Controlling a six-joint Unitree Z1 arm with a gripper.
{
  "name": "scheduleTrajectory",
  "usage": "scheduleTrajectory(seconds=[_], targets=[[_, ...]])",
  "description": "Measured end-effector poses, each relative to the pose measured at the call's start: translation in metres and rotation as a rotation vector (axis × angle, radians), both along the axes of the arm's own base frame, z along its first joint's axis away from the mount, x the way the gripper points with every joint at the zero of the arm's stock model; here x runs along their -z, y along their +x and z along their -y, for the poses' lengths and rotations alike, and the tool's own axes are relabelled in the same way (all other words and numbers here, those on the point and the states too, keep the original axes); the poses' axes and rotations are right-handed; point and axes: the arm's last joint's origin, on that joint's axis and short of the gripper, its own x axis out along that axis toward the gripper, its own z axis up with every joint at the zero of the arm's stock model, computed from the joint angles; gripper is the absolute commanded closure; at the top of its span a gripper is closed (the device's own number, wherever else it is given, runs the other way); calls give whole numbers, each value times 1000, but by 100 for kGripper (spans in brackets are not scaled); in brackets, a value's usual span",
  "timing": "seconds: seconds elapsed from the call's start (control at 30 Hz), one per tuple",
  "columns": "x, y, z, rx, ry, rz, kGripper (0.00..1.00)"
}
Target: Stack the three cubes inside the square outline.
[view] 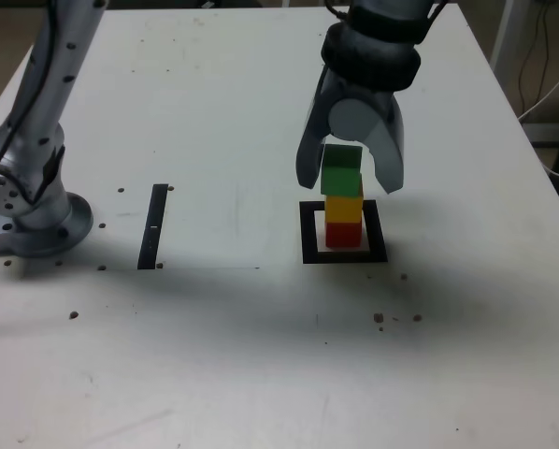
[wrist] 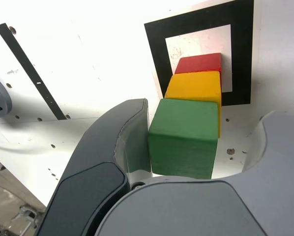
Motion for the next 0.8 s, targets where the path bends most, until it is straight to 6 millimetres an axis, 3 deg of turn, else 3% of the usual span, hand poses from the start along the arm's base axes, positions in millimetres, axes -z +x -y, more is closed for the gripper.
scheduleTrajectory(seconds=[0.4, 0.8], targets=[[-36, -19, -3, 5, 21, 93, 3], [-39, -21, -3, 6, 23, 100, 3]])
